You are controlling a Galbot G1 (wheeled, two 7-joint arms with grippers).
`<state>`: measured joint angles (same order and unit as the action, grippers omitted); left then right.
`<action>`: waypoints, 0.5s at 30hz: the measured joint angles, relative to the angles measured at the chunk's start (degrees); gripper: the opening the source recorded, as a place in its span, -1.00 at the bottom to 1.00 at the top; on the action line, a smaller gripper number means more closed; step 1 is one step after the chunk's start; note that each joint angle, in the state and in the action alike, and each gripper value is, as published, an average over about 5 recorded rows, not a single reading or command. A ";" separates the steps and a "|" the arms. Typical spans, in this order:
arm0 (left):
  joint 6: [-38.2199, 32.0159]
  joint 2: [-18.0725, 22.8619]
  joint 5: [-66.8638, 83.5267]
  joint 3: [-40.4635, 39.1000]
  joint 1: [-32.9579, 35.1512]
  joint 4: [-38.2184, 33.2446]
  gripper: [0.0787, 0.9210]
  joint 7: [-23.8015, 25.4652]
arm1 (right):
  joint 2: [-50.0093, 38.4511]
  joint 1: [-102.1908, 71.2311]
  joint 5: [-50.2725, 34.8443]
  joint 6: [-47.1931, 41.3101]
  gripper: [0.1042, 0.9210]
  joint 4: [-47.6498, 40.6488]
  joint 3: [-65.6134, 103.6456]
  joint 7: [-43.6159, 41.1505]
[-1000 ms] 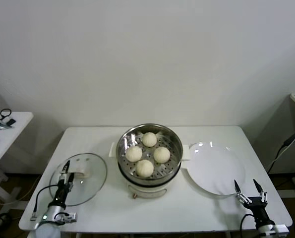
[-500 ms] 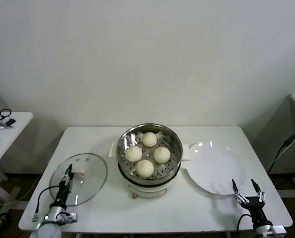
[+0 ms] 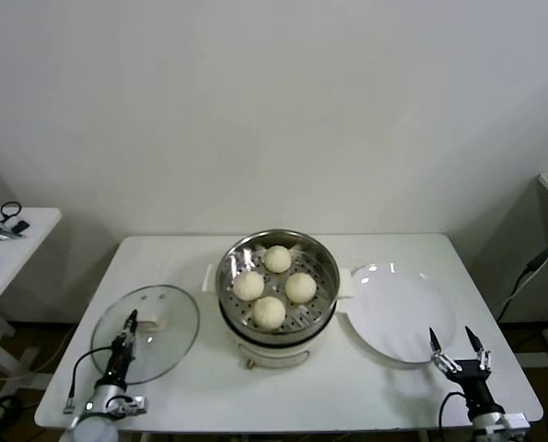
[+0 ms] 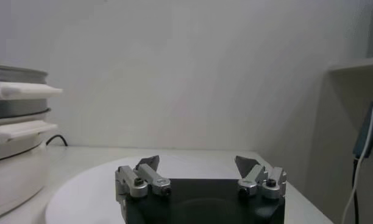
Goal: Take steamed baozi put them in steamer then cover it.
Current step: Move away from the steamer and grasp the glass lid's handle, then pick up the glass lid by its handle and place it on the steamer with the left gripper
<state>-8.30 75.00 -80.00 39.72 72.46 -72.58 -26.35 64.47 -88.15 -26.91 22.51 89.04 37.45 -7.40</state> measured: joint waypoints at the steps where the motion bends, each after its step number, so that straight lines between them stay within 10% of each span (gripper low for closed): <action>1: 0.15 -0.23 0.48 -0.11 0.32 -0.62 -0.85 0.36 | 0.00 -0.04 0.15 -0.17 0.76 0.17 0.08 0.10; 15: 7.63 -10.08 18.22 1.72 8.35 -21.10 -0.85 12.56 | 0.25 -0.37 3.63 -3.31 0.76 2.10 0.20 2.23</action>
<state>-0.67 64.91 -61.78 41.44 80.81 -93.68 -13.79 64.72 -88.52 -23.28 19.19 91.14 37.65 -5.17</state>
